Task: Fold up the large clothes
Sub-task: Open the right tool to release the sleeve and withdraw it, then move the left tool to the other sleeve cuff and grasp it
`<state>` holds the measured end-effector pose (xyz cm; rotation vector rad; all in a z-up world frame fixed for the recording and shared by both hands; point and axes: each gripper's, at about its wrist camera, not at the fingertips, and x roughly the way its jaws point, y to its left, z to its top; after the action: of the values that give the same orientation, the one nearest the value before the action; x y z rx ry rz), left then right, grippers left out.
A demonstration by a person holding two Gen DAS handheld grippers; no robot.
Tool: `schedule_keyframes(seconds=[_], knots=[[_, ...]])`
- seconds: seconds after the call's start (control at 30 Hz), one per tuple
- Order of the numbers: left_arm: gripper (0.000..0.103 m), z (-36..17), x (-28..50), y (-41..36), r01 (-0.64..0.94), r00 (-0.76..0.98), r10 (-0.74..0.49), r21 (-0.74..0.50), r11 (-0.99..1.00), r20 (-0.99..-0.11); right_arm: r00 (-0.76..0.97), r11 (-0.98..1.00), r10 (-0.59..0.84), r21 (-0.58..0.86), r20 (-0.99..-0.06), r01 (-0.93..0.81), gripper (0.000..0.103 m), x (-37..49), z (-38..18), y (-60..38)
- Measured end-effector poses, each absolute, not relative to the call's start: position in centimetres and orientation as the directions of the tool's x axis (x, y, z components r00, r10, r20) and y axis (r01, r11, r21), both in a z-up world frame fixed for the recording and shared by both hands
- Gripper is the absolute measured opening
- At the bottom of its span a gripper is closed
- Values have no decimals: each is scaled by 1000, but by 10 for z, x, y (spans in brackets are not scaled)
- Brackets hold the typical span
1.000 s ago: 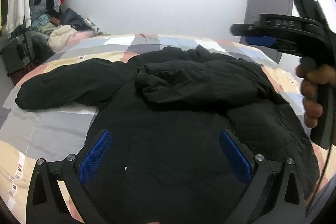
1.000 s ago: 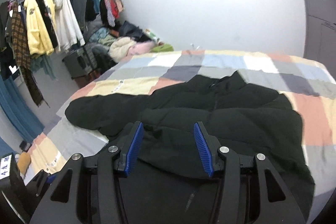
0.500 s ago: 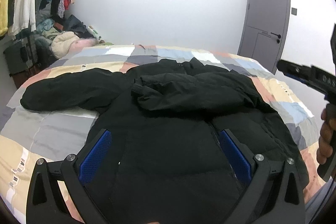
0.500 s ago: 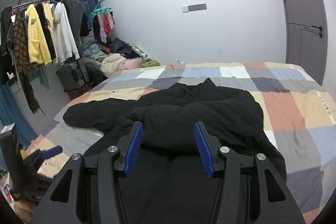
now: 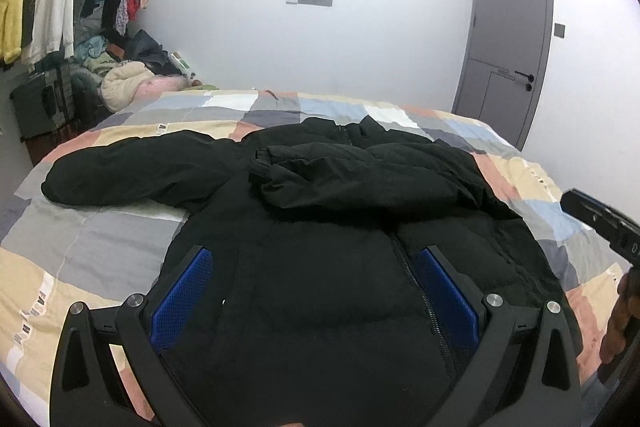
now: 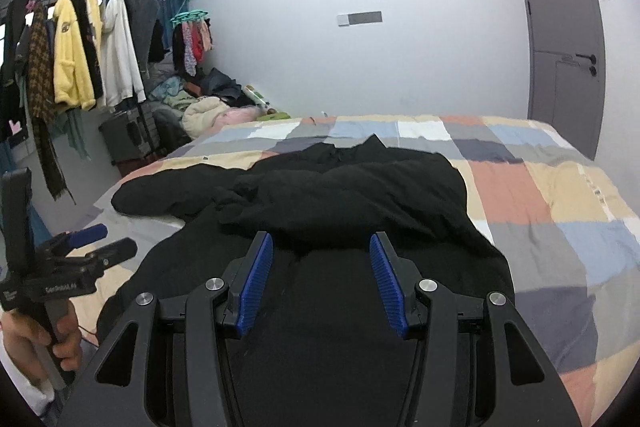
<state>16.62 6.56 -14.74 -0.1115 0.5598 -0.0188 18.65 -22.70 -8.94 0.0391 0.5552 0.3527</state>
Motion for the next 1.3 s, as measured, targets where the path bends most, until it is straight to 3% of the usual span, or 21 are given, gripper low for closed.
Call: schedule_keyframes(seconds=[0.4,0.7,0.8,0.9,1.3], knots=[[103,-153,164,63,2,851,-81,-149,989,-520,806,959,277,107,-523,-261,49,144,-95,-247],[103,-145,176,75,15,837,-70,-105,994,-543,824,962,274,135,-495,-239,53,139,-98,-263],[103,-137,188,100,10,820,-95,-151,988,-564,822,959,282,141,-495,-245,66,138,-101,-263],[103,-130,202,128,-1,805,-113,-193,981,-583,821,960,282,138,-497,-245,67,140,-102,-262],[103,-98,259,290,-177,773,20,-185,967,-634,825,968,250,133,-507,-212,79,148,-109,-262]])
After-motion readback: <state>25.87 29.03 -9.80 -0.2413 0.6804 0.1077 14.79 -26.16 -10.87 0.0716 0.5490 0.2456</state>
